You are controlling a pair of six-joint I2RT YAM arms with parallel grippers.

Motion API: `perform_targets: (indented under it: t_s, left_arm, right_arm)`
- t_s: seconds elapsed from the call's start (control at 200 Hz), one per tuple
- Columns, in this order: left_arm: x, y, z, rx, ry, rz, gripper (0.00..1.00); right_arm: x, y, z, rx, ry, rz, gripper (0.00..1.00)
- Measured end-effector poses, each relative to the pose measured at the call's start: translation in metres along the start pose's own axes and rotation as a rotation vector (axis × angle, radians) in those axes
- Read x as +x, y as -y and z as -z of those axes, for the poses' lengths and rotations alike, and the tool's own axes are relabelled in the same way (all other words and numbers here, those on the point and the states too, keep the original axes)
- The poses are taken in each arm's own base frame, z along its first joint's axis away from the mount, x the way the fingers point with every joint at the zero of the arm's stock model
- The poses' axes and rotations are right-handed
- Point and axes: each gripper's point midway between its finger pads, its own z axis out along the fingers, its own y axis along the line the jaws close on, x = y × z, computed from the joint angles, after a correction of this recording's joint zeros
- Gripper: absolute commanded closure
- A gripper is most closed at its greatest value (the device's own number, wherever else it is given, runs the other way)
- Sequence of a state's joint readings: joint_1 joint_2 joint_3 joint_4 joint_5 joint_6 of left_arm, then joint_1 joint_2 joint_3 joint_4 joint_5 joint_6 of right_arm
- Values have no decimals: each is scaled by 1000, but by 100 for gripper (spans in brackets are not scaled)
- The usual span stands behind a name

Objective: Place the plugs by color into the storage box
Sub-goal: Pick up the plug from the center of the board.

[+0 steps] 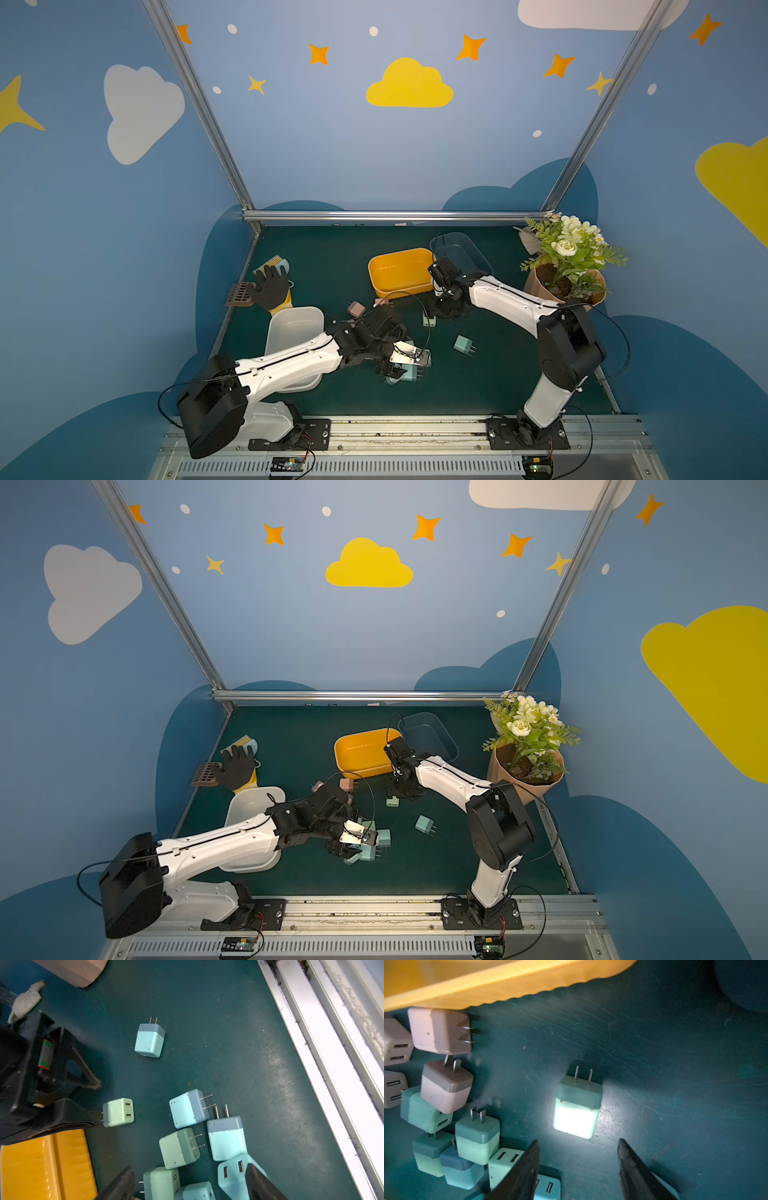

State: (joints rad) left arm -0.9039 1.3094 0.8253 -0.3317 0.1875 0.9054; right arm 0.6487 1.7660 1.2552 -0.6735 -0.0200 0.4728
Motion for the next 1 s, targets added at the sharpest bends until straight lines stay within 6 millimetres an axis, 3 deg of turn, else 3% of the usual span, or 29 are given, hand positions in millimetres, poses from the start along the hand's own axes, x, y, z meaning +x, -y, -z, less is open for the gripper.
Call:
perform_targets:
  t_s: [0.466, 1.001]
  left_arm:
    - [25, 14, 8, 76, -103, 71, 16]
    - [30, 11, 9, 59, -130, 70, 15]
  right_arm:
    - [5, -3, -36, 37, -83, 10, 40]
    - [7, -1, -39, 47, -101, 20, 55]
